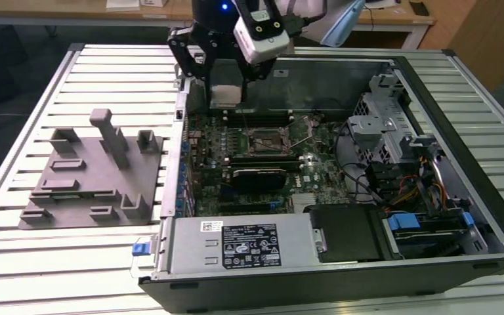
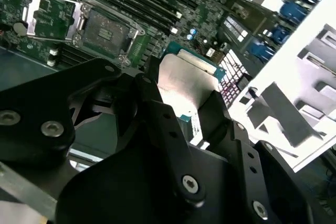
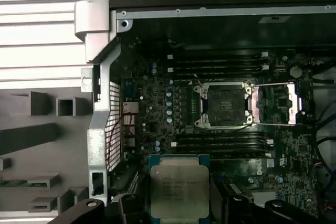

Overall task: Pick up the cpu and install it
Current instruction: 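Pick up the cpu and move it towards the insertion slot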

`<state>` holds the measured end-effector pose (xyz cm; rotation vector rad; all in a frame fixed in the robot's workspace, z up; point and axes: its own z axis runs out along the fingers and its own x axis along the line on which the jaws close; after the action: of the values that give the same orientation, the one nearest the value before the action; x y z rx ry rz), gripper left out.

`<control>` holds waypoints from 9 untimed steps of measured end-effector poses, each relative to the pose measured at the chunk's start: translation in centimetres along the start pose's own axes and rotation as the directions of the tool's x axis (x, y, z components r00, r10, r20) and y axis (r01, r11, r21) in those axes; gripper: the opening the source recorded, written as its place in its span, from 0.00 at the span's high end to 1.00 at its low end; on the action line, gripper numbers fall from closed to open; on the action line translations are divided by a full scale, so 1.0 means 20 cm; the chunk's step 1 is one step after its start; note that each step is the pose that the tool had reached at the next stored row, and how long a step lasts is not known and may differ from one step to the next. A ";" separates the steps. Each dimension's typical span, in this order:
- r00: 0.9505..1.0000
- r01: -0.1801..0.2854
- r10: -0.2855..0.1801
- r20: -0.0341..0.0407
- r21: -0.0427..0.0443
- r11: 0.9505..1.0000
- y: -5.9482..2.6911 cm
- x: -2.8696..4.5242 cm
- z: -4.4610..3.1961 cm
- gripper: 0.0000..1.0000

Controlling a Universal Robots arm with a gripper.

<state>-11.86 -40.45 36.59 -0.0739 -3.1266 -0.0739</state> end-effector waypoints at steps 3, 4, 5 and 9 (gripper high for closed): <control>1.000 0.000 0.000 0.000 0.000 1.000 0.001 -0.040 0.027 0.46; 1.000 0.000 0.000 0.000 0.000 1.000 0.001 -0.054 0.036 0.46; 1.000 0.000 0.000 0.000 0.000 1.000 0.001 -0.069 0.044 0.46; 1.000 0.000 0.000 0.000 0.001 1.000 0.003 -0.133 0.071 0.46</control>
<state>-9.22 -40.44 35.13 -0.0739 -3.1265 -0.0721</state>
